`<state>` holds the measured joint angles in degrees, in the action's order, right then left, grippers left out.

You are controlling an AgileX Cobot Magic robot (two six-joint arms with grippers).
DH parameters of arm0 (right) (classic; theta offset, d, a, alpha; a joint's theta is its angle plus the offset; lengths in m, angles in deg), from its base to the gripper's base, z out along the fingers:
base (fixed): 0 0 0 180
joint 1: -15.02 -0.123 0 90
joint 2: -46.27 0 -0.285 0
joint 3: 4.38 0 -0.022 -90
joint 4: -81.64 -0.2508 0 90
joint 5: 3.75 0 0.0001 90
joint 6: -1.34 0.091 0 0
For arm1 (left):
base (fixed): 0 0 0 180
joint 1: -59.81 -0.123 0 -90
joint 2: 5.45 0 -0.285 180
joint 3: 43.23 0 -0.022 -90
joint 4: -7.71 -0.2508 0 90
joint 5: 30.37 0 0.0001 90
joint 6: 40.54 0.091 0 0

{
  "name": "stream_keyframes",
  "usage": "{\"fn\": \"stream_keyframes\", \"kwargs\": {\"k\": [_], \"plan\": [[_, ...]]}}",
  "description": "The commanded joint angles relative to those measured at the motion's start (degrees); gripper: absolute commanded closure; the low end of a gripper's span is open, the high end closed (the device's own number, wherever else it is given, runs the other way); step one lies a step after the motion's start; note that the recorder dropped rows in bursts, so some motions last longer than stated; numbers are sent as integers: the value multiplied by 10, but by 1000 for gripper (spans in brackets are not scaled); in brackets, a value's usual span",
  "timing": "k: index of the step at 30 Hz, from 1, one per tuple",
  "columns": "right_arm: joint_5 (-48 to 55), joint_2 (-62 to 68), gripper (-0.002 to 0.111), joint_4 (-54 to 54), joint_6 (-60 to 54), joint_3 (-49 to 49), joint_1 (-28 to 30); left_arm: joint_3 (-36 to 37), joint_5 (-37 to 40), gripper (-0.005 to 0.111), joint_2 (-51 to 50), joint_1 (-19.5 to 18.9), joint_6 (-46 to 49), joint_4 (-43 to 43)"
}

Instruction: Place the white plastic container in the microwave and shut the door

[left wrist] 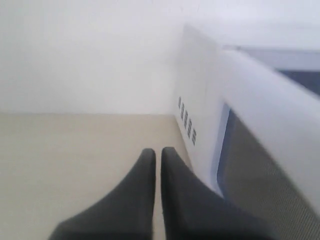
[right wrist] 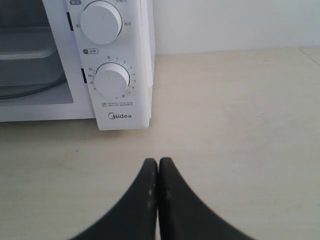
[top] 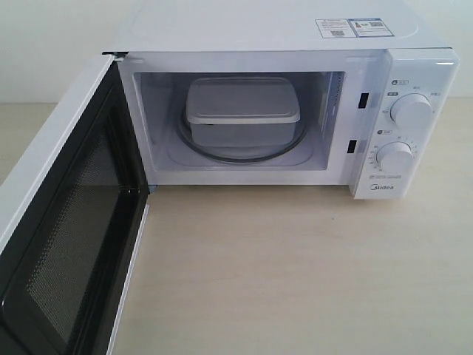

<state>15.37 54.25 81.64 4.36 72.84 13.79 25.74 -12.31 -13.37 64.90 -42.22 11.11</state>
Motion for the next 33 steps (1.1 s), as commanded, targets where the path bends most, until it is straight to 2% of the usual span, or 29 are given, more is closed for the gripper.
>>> {"fn": "stream_keyframes", "kwargs": {"k": [1,2,6,13,17,22,25,28,33], "plan": [[-3,-2,108,0,-3,0,1,-123,74,102,1,1,-15,8],[-3,-2,108,0,-3,0,1,-166,102,102,1,1,-24,8],[-3,-2,108,0,-3,0,1,-244,134,102,1,1,-30,34],[-3,-2,108,0,-3,0,1,-252,122,102,1,1,-44,69],[-3,-2,108,0,-3,0,1,-252,110,102,1,1,-59,122],[-3,-2,108,0,-3,0,1,-252,94,102,1,1,-54,122],[-3,-2,108,0,-3,0,1,-252,111,102,-2,1,-62,128],[-3,-2,108,0,-3,0,1,-254,137,102,-51,1,-61,161],[-3,-2,108,0,-3,0,1,-315,223,102,-164,1,30,161]]}}
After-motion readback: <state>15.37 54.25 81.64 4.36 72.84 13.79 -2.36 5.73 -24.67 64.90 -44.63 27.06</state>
